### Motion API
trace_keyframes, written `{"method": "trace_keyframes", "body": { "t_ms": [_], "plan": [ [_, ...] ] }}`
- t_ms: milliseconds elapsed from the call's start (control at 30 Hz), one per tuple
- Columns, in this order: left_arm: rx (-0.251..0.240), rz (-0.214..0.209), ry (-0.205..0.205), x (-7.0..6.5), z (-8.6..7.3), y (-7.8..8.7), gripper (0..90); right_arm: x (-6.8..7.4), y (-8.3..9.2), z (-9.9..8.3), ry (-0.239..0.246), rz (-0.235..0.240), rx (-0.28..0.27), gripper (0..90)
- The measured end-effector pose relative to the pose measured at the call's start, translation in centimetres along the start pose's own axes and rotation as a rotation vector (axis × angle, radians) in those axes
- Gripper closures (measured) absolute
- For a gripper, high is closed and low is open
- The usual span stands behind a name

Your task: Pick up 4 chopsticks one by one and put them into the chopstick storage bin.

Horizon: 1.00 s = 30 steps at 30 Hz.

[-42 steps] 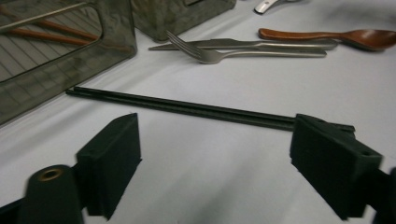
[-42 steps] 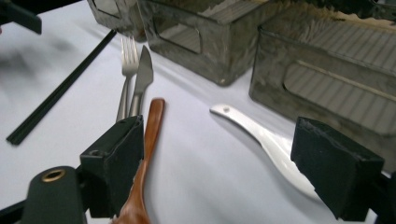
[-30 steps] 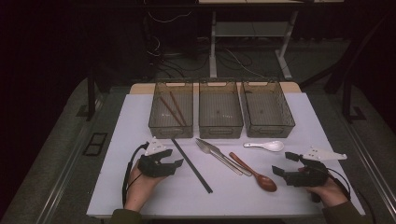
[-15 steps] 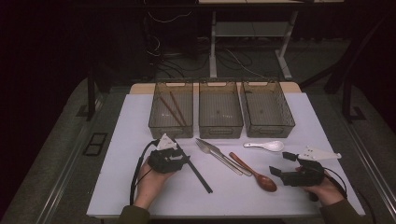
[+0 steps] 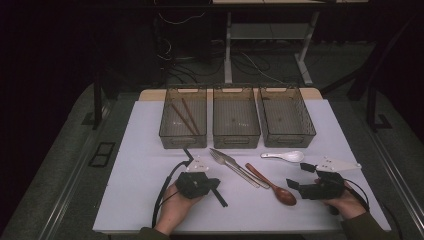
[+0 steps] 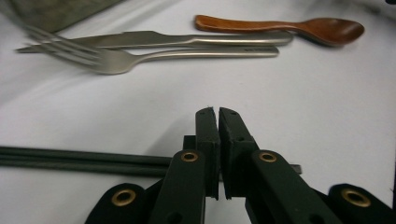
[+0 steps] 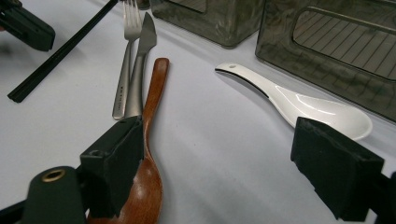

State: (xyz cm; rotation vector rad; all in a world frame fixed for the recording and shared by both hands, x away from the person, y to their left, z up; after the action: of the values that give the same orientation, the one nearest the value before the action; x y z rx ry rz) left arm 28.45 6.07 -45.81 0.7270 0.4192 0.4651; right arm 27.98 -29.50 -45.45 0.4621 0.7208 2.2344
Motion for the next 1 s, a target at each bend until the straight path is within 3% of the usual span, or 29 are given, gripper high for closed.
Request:
{"method": "trace_keyframes", "body": {
  "t_ms": [233,567,1000],
  "plan": [
    [0.036,-0.025,-0.036,-0.7,-0.2,-0.9,88.7,0.1,-0.1,0.0,0.006,-0.001,0.008,17.2],
    [0.068,-0.046,-0.039,-1.1,-0.5,-1.5,88.9,0.1,-0.3,-0.1,0.023,-0.003,0.015,17.2],
    [0.09,-0.055,-0.03,-0.9,-1.1,-0.8,88.9,0.0,-0.3,0.0,0.024,-0.001,0.014,17.1]
  ]
}}
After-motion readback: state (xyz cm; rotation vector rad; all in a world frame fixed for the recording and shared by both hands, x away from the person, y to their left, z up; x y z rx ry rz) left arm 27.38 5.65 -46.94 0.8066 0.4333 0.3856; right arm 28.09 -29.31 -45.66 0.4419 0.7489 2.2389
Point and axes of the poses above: each handheld gripper's, and its own axes: y roughly backward along the jaws, z roughly out of its top, x roughly to its left, the point moved 3 cm from there along -y, roughly forward along the jaws, and after that the axes turned 5 degrees about x, right-handed, at the moved point
